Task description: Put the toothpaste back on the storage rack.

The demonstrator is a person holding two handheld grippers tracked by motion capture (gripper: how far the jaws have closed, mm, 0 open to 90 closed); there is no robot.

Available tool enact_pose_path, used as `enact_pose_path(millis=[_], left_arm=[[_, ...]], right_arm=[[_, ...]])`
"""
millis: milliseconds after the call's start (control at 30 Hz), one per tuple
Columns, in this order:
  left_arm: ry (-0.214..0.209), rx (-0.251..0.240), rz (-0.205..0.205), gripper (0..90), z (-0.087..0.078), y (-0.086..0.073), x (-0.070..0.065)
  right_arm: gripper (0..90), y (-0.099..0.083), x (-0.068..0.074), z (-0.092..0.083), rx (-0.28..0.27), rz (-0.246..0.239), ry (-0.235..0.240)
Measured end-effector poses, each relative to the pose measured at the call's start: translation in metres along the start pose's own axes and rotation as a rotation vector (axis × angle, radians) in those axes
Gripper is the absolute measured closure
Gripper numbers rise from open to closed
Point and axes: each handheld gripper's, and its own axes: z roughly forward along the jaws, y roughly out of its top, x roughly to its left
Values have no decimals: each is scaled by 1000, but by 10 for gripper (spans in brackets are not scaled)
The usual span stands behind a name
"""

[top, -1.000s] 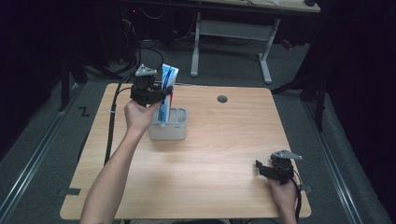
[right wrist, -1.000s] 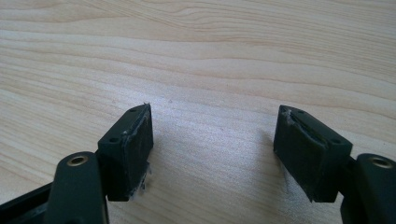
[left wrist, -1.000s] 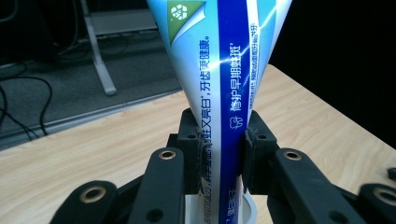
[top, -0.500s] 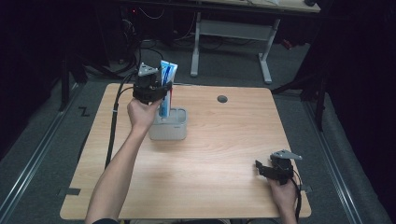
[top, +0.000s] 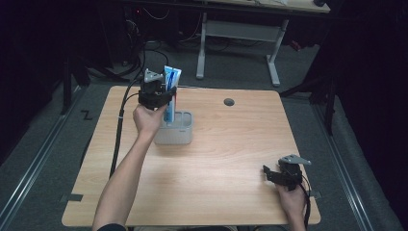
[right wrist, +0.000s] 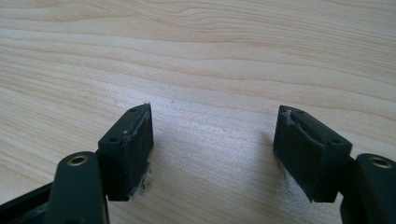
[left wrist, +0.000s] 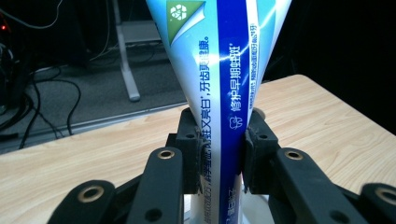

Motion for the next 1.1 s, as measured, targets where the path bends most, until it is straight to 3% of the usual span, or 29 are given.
enact_pose_path(millis=[367, 533, 667, 1100], left_arm=[[7, 49, 9, 721, 7, -12, 1], [8, 57, 34, 719, 9, -13, 0], [1, 73, 20, 717, 10, -14, -1], [2, 131, 49, 716, 15, -20, -3]], right_arm=[[286, 0, 0, 0, 1, 3, 1], [286, 0, 0, 0, 1, 5, 1], [286, 0, 0, 0, 1, 6, 2], [286, 0, 0, 0, 0, 7, 3]])
